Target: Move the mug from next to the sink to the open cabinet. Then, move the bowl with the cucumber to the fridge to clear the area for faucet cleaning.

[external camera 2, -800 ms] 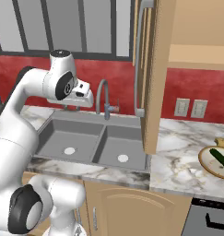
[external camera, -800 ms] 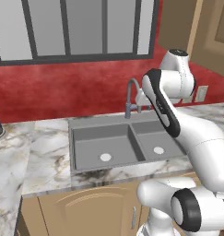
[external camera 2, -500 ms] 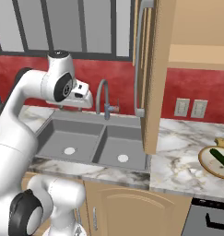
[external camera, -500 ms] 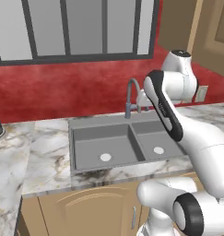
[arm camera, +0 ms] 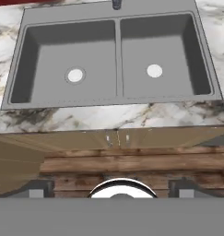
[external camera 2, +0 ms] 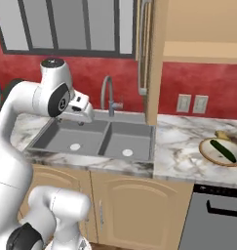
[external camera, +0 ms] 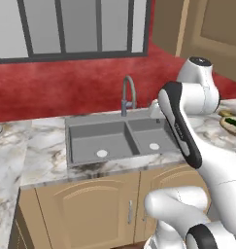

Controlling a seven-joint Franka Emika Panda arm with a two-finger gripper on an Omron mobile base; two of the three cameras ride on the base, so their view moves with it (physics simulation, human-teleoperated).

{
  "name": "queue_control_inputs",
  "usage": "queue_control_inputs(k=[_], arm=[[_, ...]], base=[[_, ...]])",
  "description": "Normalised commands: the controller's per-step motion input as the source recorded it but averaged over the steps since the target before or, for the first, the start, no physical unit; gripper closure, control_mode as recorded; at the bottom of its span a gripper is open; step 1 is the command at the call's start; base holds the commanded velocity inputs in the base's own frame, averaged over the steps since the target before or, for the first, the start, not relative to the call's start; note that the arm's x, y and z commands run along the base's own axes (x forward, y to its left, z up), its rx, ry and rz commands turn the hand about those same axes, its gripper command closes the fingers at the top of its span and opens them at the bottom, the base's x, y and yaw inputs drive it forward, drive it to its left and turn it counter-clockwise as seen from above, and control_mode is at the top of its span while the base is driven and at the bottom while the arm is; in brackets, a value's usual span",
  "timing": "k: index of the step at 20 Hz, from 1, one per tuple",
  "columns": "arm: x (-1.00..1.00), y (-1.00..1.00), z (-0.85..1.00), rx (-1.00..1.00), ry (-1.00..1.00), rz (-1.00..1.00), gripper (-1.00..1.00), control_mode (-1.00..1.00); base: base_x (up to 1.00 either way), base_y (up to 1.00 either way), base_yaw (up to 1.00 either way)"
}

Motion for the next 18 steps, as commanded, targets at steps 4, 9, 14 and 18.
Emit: queue_control_inputs(k=[4, 9, 14, 18], arm=[[0.00, 0.00, 0.00, 0.00, 0.00, 0.00, -1.00, 1.00], [0.00, 0.00, 0.00, 0.00, 0.00, 0.00, -1.00, 1.00], [0.00, 0.00, 0.00, 0.00, 0.00, 0.00, -1.00, 1.00], [0.00, 0.00, 0.00, 0.00, 0.00, 0.00, -1.00, 1.00]], base=[[-1.00, -0.83, -0.22], [-0.73, -1.00, -0.20], [0.26, -1.00, -0.04], [1.00, -1.00, 0.07]])
